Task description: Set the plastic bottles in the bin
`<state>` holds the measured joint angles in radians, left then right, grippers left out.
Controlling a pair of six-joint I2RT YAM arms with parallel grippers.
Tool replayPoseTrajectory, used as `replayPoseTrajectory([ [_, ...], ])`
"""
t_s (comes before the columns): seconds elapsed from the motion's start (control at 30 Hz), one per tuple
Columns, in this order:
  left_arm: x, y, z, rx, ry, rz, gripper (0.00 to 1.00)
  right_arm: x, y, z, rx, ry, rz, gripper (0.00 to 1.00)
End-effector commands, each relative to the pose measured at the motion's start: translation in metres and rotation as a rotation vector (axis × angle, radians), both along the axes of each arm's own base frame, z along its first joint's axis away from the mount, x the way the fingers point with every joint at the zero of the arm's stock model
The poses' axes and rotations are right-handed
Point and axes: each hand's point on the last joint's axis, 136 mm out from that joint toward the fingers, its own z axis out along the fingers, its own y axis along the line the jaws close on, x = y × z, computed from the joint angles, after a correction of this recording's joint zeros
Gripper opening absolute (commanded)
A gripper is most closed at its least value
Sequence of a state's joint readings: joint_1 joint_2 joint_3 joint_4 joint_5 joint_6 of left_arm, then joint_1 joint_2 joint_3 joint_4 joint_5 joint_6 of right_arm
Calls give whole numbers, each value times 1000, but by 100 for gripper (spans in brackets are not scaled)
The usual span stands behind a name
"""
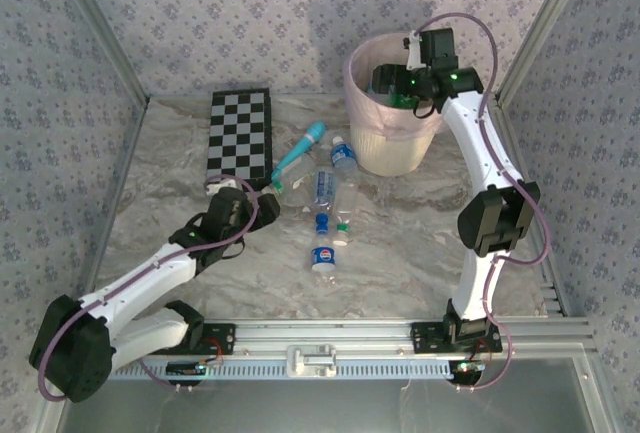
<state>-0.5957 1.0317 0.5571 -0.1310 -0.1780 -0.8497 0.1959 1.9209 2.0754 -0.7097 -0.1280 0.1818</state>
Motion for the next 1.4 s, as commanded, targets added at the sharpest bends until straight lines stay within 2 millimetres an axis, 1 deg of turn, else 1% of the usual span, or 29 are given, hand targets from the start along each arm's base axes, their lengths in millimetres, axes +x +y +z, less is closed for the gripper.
replayPoseTrajectory([
  [0.0,2,-10,3,-12,-11,-39,100,0,-5,26,-1,-59,-17,100],
  [0.13,6,-18,5,-6,-16,-68,100,-9,-5,46,-1,-104,-13,100],
  [0.27,9,-30,8,3,-22,-105,100,-27,-3,66,0,-158,-1,100],
  [0.3,9,-33,9,5,-26,-116,100,-34,-3,72,4,-177,3,100],
  [0.37,10,-39,10,10,-30,-135,100,-48,-3,77,17,-199,6,100],
  [0.4,10,-43,11,12,-31,-146,100,-54,-2,83,32,-231,8,100],
  [0.47,9,-50,12,19,-33,-165,100,-70,-1,88,63,-262,16,100],
  [0.57,7,-60,12,20,-30,-194,100,-95,3,77,106,-268,37,100],
  [0.67,-1,-74,9,25,-12,-242,100,-120,9,57,141,-252,63,100],
  [0.7,-5,-80,9,32,-4,-262,100,-128,11,48,147,-243,74,100],
  [0.8,-20,-96,3,62,31,-326,100,-149,18,31,175,-243,89,100],
  [0.83,-26,-102,1,72,41,-349,100,-154,20,28,185,-246,93,100],
  [0.87,-32,-108,-2,83,52,-375,100,-159,22,16,194,-233,92,100],
  [0.9,-39,-114,-5,97,64,-400,100,-164,25,11,205,-231,97,100],
  [1.0,-61,-128,-16,155,102,-478,100,-175,28,-3,226,-219,86,100],
  [1.1,-84,-136,-28,221,151,-540,100,-183,27,-20,239,-203,64,100],
  [1.23,-112,-143,-47,290,236,-597,100,-188,24,-38,243,-174,43,100],
  [1.37,-132,-145,-66,370,314,-644,100,-190,22,-45,233,-157,38,100],
])
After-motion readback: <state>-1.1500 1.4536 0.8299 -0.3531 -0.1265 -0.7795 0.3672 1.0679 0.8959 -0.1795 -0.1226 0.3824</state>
